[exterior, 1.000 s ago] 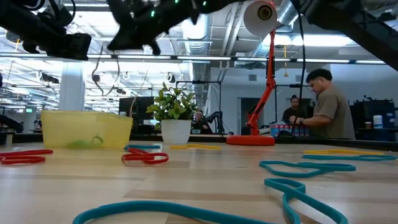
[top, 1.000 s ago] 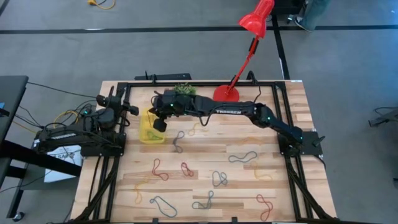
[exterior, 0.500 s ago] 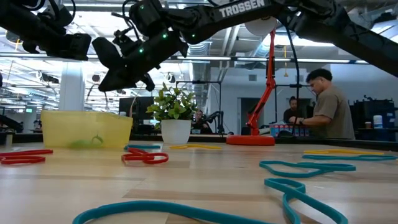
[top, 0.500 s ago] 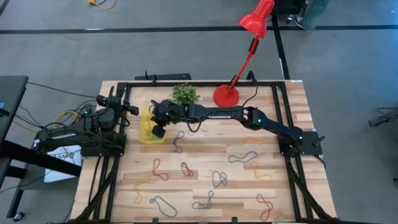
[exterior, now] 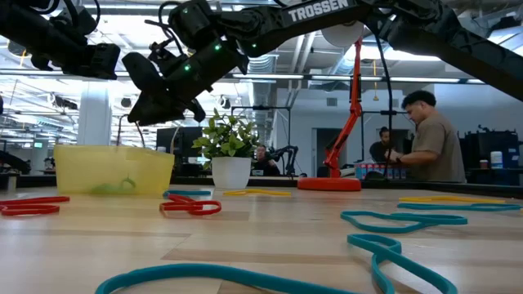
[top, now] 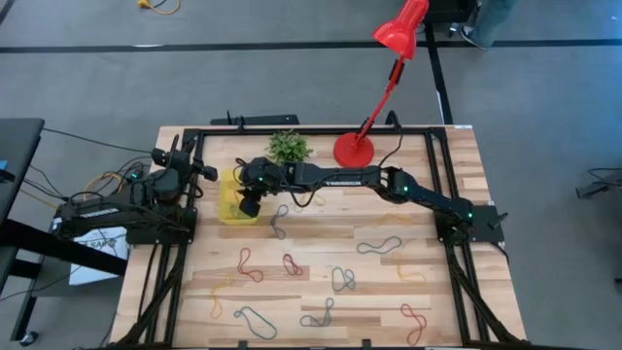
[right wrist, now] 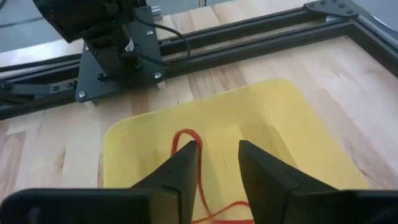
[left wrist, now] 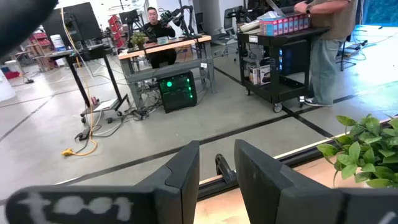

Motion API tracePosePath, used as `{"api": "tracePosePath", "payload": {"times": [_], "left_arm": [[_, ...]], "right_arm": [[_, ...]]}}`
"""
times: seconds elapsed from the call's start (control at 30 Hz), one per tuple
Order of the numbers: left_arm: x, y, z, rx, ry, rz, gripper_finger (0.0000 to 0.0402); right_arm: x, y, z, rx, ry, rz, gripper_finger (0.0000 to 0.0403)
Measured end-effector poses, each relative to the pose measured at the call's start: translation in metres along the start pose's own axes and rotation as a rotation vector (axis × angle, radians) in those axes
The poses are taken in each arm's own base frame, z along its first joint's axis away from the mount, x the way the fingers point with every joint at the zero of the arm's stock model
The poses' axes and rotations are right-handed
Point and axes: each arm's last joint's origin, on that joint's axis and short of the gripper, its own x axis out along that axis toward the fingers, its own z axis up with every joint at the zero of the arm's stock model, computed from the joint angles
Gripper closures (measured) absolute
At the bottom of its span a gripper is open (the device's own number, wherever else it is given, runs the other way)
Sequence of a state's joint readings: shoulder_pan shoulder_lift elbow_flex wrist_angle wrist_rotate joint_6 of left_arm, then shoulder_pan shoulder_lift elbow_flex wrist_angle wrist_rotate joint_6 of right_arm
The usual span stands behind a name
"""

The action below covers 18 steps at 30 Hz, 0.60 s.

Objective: Pick and place items into bin
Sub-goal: Put the red rubber band into the yellow bin

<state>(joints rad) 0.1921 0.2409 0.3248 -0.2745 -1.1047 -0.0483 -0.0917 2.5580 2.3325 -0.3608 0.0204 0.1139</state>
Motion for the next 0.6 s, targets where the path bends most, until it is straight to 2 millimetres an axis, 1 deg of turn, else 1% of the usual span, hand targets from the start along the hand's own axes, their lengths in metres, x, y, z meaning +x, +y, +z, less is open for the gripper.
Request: {"api": "tracePosePath", "payload": {"times": [0.1, 0.23, 0.47, 0.53, 0.6], "left_arm": [[0.000, 0.000, 0.000, 0.000, 0.000, -0.006, 0.0308], [0.000, -0.001, 0.000, 0.000, 0.001, -0.025, 0.0308], [0.000, -0.001, 0.000, 0.000, 0.001, -0.026, 0.0308], [0.000, -0.001, 0.000, 0.000, 0.001, -0.027, 0.0308], [0.000, -0.001, 0.000, 0.000, 0.002, -0.048, 0.0308]], "right_arm": [[0.000, 0.000, 0.000, 0.000, 0.002, 0.007, 0.0273], [0.000, 0.001, 0.000, 0.016, 0.010, 0.069, 0.0255], [0.000, 0.002, -0.002, 0.018, 0.033, 0.081, 0.0232], [-0.005, 0.003, -0.001, 0.022, 0.061, 0.122, 0.0230], [-0.016, 0.007, 0.005, 0.033, 0.099, 0.206, 0.0230]]}}
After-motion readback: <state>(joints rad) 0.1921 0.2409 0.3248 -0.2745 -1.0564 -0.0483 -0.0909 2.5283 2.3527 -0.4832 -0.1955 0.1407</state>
